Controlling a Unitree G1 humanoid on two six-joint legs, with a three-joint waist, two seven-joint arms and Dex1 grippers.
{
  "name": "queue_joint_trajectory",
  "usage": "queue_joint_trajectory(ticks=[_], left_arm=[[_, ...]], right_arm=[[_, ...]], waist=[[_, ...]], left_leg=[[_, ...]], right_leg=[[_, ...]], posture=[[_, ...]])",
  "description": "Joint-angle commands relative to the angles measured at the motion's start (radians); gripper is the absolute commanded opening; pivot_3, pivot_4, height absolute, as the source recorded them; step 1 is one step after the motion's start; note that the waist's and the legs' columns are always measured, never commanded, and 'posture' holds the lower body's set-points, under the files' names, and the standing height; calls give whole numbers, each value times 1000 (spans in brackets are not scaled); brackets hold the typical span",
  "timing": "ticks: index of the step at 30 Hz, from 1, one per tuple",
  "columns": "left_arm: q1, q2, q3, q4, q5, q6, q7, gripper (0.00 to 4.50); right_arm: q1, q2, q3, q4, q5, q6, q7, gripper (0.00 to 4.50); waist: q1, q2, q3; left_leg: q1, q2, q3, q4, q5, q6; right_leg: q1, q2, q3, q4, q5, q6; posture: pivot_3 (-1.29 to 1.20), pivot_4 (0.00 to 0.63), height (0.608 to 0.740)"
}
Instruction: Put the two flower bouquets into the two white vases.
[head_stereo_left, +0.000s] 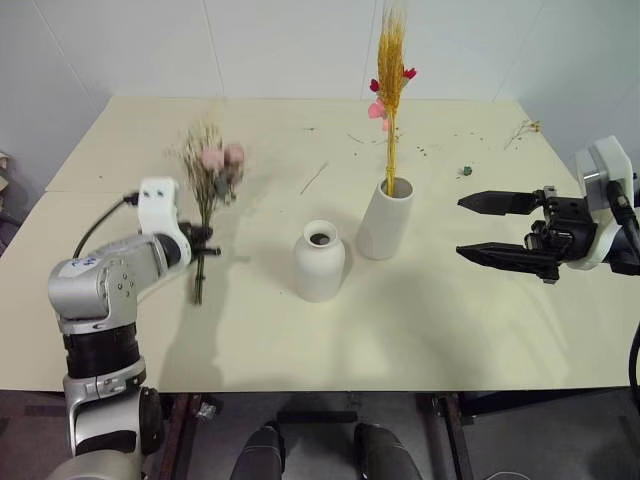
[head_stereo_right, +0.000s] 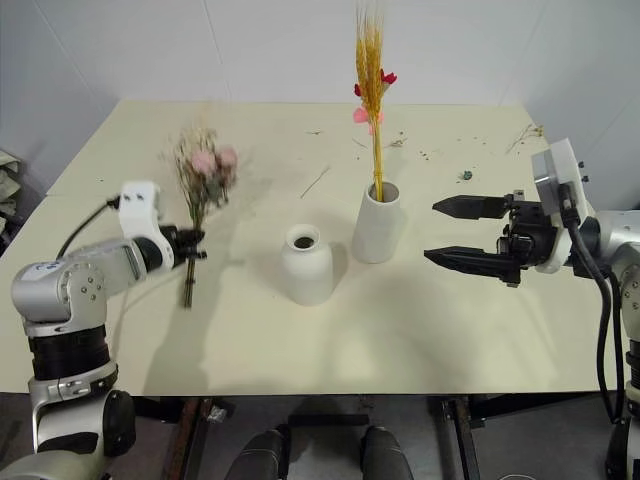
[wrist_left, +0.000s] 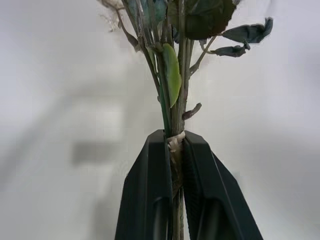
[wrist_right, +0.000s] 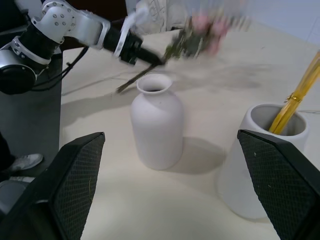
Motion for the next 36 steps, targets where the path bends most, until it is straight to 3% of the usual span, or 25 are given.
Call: queue_joint_trajectory(ticks=[1,8,13,21,36], left_arm=[[-71,-38,32,44,-28,-352,-132,46],[-187,-143,39,162,-201,-652,-441,46],[-263,-195,9,227,-313,-621,-555,46],[-263,-283,-55,269,-423,-578,-714,46],[-174,-256,-162,329,-326,-593,-784,46]], right_arm=[[6,0,-67,-42,56,0,-3,4500],[58,1,-105,-90,92,-15,5,4500],[83,8,-122,-114,90,-24,-38,4500],[161,13,-174,-179,115,-19,-87,4500],[269,24,-235,-268,162,-13,-180,4500]], waist=[[2,0,0],[9,0,0],[14,0,0],[20,0,0],[20,0,0]], left_leg=[[0,0,0,0,0,0],[0,0,1,0,-1,1],[0,0,1,2,-1,1],[0,0,1,3,-1,2],[0,0,0,3,-1,2]], right_leg=[[0,0,0,0,0,0],[1,0,0,-2,1,1],[1,0,0,-1,1,2],[2,0,0,-1,1,3],[2,1,0,0,1,2]], posture=[[0,150,740],[0,150,740],[0,150,740],[0,150,740],[0,150,740]])
